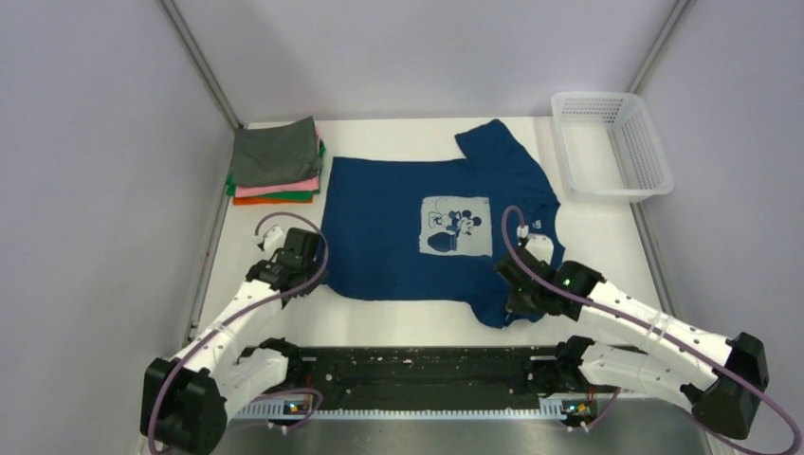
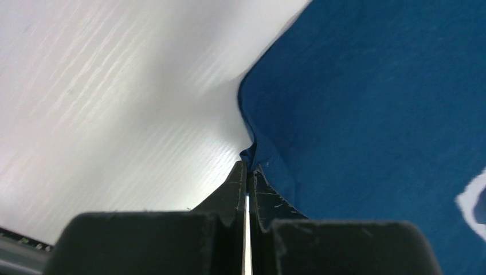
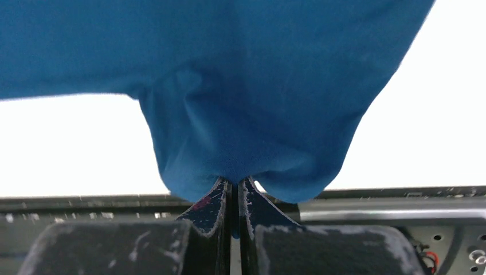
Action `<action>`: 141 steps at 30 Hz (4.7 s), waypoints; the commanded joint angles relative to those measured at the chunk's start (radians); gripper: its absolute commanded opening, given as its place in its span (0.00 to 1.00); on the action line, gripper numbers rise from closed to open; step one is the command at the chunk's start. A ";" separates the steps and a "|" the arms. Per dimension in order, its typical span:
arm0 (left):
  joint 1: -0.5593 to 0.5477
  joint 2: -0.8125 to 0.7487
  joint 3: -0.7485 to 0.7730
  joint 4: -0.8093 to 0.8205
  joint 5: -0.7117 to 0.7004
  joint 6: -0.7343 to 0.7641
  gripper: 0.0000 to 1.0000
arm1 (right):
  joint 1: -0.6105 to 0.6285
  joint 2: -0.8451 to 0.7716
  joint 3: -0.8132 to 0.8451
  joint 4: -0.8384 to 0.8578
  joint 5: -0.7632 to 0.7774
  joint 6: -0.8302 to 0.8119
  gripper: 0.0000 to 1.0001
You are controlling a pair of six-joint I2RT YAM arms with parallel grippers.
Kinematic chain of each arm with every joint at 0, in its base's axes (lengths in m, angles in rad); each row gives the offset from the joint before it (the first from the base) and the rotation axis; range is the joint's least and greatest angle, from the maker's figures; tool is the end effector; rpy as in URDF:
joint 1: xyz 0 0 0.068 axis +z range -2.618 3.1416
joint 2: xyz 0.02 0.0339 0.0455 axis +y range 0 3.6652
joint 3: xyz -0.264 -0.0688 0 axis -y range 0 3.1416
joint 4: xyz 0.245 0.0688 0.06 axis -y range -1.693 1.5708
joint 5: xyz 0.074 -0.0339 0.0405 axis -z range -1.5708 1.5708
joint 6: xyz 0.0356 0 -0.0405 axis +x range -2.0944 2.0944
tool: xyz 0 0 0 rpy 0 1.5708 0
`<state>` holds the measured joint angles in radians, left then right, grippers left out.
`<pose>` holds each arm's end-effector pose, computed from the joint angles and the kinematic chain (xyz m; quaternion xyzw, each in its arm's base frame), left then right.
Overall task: Fold and stack the t-shirts
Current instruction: Fold the flattened tshirt in 1/3 of the way
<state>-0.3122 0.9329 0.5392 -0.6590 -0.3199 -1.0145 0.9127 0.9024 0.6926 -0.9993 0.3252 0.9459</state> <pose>0.1609 -0.0402 0.1934 -0.3666 0.8820 -0.0344 0.2941 0.0987 0.1091 0.2276 0.0452 0.9701 0.0469 0.2338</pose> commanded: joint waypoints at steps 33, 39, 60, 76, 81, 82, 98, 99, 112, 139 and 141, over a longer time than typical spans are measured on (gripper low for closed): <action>0.155 0.465 0.416 0.227 -0.014 0.098 0.00 | -0.609 0.554 0.479 0.468 -0.117 -0.656 0.00; 0.190 0.661 0.566 0.194 0.027 0.143 0.23 | -0.642 0.802 0.632 0.509 -0.146 -0.681 0.12; 0.157 0.465 0.324 0.387 0.463 0.317 0.99 | -0.643 0.687 0.284 0.827 -0.582 -0.620 0.99; 0.157 0.616 0.308 0.400 0.436 0.343 0.99 | -0.642 0.967 0.467 0.900 -0.473 -0.615 0.99; 0.157 0.629 0.316 0.381 0.410 0.347 0.99 | -0.642 1.064 0.580 0.949 -0.474 -0.598 0.99; 0.157 0.630 0.319 0.375 0.404 0.346 0.99 | -0.641 1.078 0.604 0.970 -0.491 -0.594 0.99; 0.156 0.609 0.410 0.310 0.405 0.358 0.99 | -0.628 1.132 0.867 1.001 -0.486 -0.616 0.99; 0.155 0.610 0.419 0.315 0.418 0.358 0.99 | -0.627 1.084 0.812 0.963 -0.459 -0.624 0.98; 0.114 0.792 0.554 0.436 0.507 0.342 0.99 | -0.615 0.823 0.269 1.092 -0.403 -0.564 0.99; -0.031 0.099 -0.086 0.078 0.381 0.146 0.99 | -0.169 -0.145 -0.357 0.264 -0.215 0.185 0.99; -0.046 0.034 -0.096 0.050 0.384 0.125 0.99 | -0.157 -0.176 -0.343 0.220 -0.203 0.197 0.99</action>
<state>-0.3332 1.0615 0.4839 -0.4248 0.0776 -0.8364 0.7189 0.7864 0.3511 -0.5045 0.0780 1.0050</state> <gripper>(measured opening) 0.986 0.985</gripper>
